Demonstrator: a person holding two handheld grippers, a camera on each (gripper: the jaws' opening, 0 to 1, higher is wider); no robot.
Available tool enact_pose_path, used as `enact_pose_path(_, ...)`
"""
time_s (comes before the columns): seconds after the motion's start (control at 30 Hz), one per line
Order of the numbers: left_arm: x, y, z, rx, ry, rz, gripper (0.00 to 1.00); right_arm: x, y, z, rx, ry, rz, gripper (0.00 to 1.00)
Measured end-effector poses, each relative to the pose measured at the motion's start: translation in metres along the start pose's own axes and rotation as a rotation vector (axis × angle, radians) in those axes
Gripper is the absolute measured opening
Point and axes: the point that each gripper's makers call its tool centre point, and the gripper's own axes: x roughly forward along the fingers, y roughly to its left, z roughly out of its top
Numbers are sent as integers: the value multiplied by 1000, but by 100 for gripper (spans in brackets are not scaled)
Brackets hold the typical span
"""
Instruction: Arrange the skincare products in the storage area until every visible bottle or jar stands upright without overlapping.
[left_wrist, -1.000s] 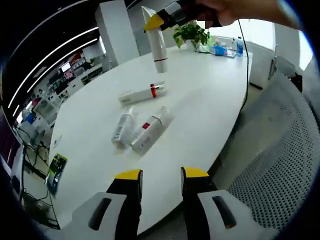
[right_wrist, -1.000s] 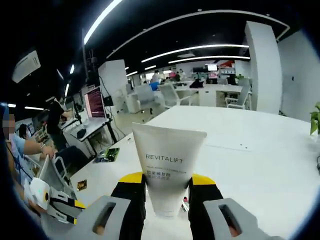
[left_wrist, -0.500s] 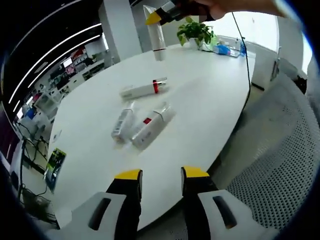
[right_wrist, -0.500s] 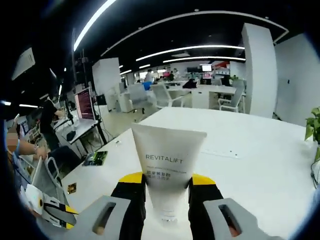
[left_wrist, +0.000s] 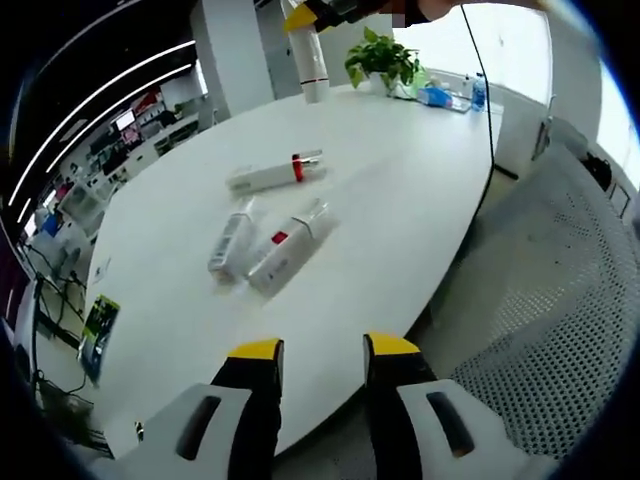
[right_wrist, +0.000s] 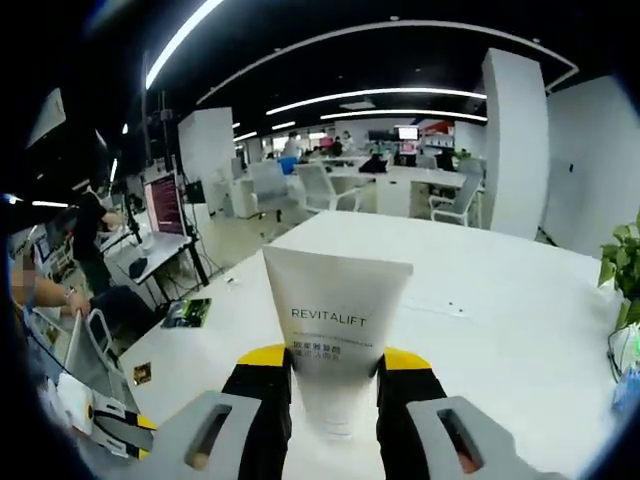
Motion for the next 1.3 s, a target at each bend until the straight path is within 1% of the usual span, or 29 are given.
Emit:
enact_pose_path(0.07, 1, 2, -2, -7, 13, 8, 27, -3, 1, 3, 3, -15, 11, 25)
enact_pose_path(0.13, 1, 6, -4, -16, 22, 24, 27, -7, 5, 7, -11, -38, 42, 25)
enact_pose_path(0.2, -3, 8, 1, -41, -6, 28, 26, -10, 5, 6, 0, -51, 56, 25)
enact_pose_path(0.23, -5, 9, 8, -40, -45, 38, 24, -11, 7, 4, 7, -53, 78, 25)
enact_pose_path(0.27, -6, 12, 10, -32, -52, 48, 23, -13, 8, 3, 12, -52, 94, 25)
enact_pose_path(0.37, -5, 15, 5, -65, -29, 58, 26, -16, 9, -1, 1, -61, 132, 25)
enact_pose_path(0.47, -5, 14, 5, -58, -28, 60, 25, -23, 6, -3, -3, -65, 144, 25)
enact_pose_path(0.6, -4, 13, 5, -62, -26, 49, 22, -30, 0, -5, 9, -61, 135, 25)
enact_pose_path(0.67, -4, 11, 6, -56, -34, 42, 22, -33, -4, -4, 2, -68, 118, 25)
enact_pose_path(0.73, -2, 7, 4, -64, -20, 16, 23, -35, -10, -7, 39, -59, 82, 25)
enact_pose_path(0.8, 0, 1, 0, -79, 4, -19, 25, -35, -11, -8, 45, -61, 77, 25)
enact_pose_path(0.87, -1, 0, 5, -65, -25, -23, 25, -34, -12, -11, 37, -44, 50, 25)
enact_pose_path(0.97, -3, -1, 8, -78, -39, -28, 26, -34, -14, -12, 17, -43, 22, 25)
enact_pose_path(1.1, -2, -2, 7, -74, -35, -30, 25, -32, -15, -9, 13, -42, -14, 25)
enact_pose_path(1.2, -2, -2, 7, -70, -35, -28, 24, -29, -15, -6, 31, -49, -25, 25)
enact_pose_path(1.3, -2, -1, 6, -60, -29, -15, 22, -25, -14, -3, 19, -52, -30, 25)
